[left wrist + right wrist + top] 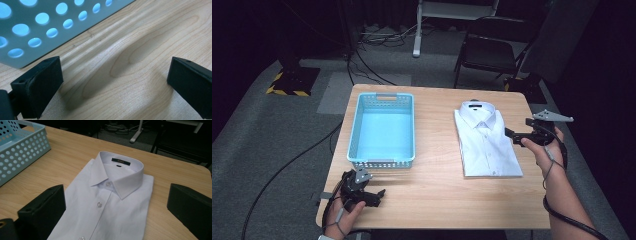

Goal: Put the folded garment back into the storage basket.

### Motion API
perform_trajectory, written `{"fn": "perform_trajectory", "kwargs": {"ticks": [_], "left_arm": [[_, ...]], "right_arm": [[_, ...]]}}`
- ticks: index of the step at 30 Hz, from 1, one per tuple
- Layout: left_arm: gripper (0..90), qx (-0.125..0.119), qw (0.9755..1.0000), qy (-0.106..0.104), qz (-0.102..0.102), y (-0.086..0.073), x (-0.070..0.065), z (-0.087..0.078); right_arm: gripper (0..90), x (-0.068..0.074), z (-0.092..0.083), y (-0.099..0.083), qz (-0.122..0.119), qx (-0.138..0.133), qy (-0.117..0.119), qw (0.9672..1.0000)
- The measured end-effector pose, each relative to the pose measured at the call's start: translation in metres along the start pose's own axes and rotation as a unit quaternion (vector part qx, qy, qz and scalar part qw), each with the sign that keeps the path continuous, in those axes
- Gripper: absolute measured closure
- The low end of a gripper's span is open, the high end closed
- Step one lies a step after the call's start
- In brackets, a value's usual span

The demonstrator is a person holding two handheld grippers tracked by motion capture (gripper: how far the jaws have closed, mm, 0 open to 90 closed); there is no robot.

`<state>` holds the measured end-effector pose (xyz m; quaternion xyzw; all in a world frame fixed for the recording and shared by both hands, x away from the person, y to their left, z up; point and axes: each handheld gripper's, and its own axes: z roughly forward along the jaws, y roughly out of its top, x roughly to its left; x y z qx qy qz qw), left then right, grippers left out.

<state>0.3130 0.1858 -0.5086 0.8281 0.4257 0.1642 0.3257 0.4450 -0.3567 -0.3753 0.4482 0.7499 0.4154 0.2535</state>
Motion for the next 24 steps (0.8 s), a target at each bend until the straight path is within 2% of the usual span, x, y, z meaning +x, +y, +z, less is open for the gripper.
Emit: {"fn": "perform_trajectory", "kwargs": {"ticks": [7, 16, 21, 24], "left_arm": [[0.2, 0.0, 1.0, 0.0, 0.0, 0.0, 0.0, 0.0], [0.2, 0.0, 1.0, 0.0, 0.0, 0.0, 0.0, 0.0], [0.3, 0.0, 1.0, 0.0, 0.0, 0.0, 0.0, 0.0], [0.3, 0.0, 1.0, 0.0, 0.0, 0.0, 0.0, 0.0]], "right_arm": [[1.7, 0.002, 0.008, 0.005, 0.007, -0.003, 0.0, 1.0], [3.0, 0.01, 0.025, 0.008, -0.012, 0.007, -0.003, 0.9999], [2.6, 0.01, 0.035, 0.008, 0.004, -0.01, -0.001, 0.9999], [2.9, 0.012, 0.043, 0.006, -0.005, 0.003, -0.002, 1.0]]}}
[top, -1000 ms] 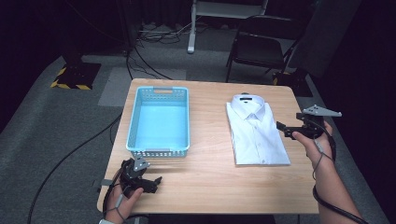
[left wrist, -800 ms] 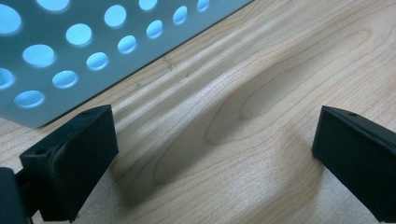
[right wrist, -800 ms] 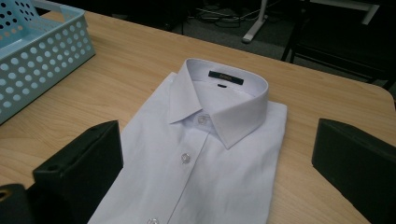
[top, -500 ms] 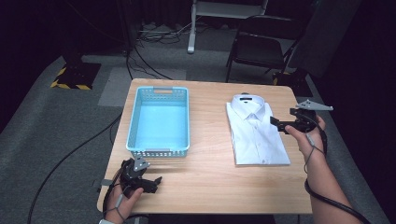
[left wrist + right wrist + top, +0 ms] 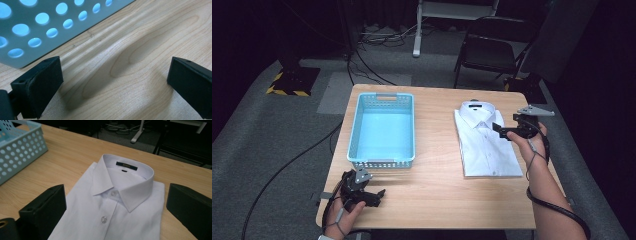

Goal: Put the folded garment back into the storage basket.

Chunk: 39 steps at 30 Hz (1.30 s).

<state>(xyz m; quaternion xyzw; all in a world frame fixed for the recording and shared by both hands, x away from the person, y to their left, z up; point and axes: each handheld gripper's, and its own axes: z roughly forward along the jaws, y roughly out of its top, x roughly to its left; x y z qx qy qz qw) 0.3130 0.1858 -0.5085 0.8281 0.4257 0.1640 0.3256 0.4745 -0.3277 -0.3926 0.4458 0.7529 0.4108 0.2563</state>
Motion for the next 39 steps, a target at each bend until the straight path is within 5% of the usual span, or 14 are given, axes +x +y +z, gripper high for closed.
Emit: {"fn": "perform_trajectory", "kwargs": {"ticks": [22, 39], "left_arm": [[0.2, 0.0, 1.0, 0.0, 0.0, 0.0, 0.0, 0.0], [0.3, 0.0, 1.0, 0.0, 0.001, 0.0, 0.0, 0.0]], "right_arm": [[4.1, 0.009, 0.041, -0.028, 0.019, 0.037, 0.021, 0.9989], [9.5, 0.013, 0.06, -0.047, 0.004, 0.058, 0.031, 0.9978]]}}
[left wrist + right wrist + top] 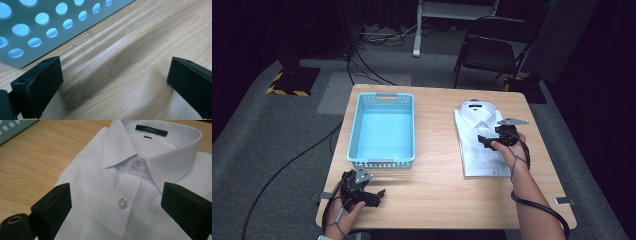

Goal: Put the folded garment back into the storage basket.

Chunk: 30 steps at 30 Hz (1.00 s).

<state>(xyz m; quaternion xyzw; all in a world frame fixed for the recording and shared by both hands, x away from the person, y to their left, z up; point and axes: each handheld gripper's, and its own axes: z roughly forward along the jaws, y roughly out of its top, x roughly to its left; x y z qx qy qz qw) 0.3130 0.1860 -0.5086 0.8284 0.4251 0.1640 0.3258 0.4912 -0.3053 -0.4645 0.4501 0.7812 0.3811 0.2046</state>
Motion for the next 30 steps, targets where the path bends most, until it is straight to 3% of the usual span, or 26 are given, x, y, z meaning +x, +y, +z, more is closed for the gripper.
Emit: {"fn": "perform_trajectory", "kwargs": {"ticks": [5, 19, 30], "left_arm": [[0.2, 0.0, 1.0, 0.0, 0.0, 0.0, 0.0, 0.0], [0.2, 0.0, 1.0, 0.0, 0.0, 0.0, 0.0, 0.0], [0.3, 0.0, 1.0, 0.0, 0.0, 0.0, 0.0, 0.0]], "right_arm": [[11.2, -0.001, 0.005, -0.006, 0.003, 0.005, 0.005, 1.0], [20.9, -0.004, 0.016, -0.017, 0.008, 0.06, 0.0, 0.9982], [21.1, 0.001, 0.023, -0.015, -0.016, 0.101, -0.02, 0.9945]]}}
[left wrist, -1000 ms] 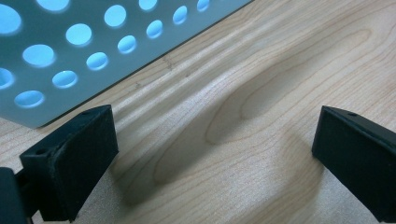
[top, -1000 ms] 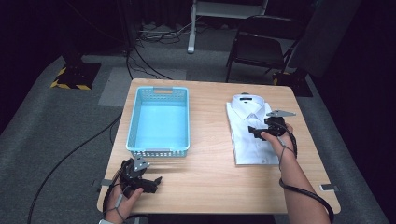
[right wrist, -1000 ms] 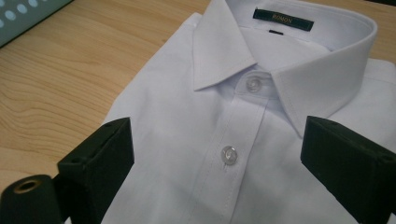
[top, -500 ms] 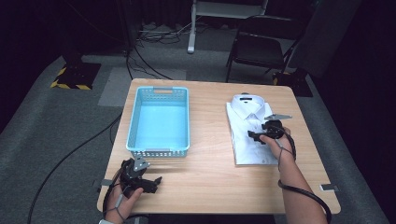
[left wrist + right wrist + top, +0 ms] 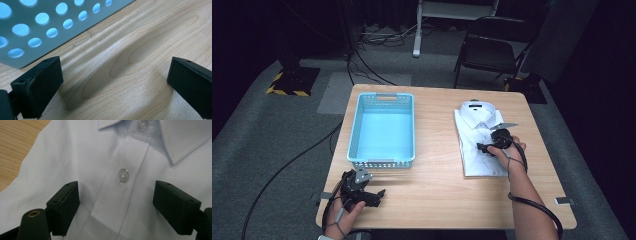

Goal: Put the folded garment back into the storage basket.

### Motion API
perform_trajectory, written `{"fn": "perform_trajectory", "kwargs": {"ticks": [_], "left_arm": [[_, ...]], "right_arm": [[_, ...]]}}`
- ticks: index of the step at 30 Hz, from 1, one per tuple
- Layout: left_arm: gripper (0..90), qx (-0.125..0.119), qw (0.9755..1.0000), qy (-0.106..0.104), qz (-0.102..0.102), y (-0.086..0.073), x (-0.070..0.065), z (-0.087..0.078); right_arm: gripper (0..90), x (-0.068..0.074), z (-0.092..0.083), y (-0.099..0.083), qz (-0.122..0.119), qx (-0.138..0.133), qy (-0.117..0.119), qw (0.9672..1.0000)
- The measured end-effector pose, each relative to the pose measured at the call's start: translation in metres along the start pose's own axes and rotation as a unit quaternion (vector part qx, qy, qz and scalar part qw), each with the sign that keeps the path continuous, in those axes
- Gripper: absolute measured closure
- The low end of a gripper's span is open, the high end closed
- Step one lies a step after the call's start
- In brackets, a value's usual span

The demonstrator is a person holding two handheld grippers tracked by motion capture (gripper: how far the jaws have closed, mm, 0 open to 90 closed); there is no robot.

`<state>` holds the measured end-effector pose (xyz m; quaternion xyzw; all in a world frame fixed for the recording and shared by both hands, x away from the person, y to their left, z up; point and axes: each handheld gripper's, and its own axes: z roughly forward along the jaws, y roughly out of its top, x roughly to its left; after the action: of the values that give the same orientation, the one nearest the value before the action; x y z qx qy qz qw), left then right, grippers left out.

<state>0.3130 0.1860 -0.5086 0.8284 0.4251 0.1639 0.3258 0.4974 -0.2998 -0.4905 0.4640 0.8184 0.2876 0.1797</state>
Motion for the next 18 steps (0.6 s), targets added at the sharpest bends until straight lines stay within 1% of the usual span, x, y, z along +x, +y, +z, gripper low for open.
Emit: {"fn": "perform_trajectory", "kwargs": {"ticks": [2, 5, 6, 9, 10, 14, 18], "left_arm": [[0.2, 0.0, 1.0, 0.0, 0.0, 0.0, 0.0, 0.0], [0.2, 0.0, 1.0, 0.0, 0.0, 0.0, 0.0, 0.0], [0.3, 0.0, 1.0, 0.0, 0.0, 0.0, 0.0, 0.0], [0.2, 0.0, 1.0, 0.0, 0.0, 0.0, 0.0, 0.0], [0.2, 0.0, 1.0, 0.0, 0.0, 0.0, 0.0, 0.0], [0.2, 0.0, 1.0, 0.0, 0.0, 0.0, 0.0, 0.0], [0.2, 0.0, 1.0, 0.0, 0.0, 0.0, 0.0, 0.0]], "right_arm": [[21.4, 0.002, 0.0, 0.002, 0.002, 0.005, -0.005, 1.0], [24.3, 0.002, 0.0, 0.003, 0.002, 0.011, -0.004, 0.9999], [27.7, 0.002, 0.0, 0.004, 0.002, 0.014, -0.004, 0.9999], [42.9, 0.007, -0.003, 0.008, 0.001, 0.026, -0.008, 0.9996], [46.7, 0.009, -0.003, 0.009, 0.002, 0.028, -0.009, 0.9996], [63.9, 0.012, -0.005, 0.009, 0.009, 0.025, -0.019, 0.9995], [70.9, 0.013, -0.005, 0.008, 0.015, 0.022, -0.03, 0.9992]]}}
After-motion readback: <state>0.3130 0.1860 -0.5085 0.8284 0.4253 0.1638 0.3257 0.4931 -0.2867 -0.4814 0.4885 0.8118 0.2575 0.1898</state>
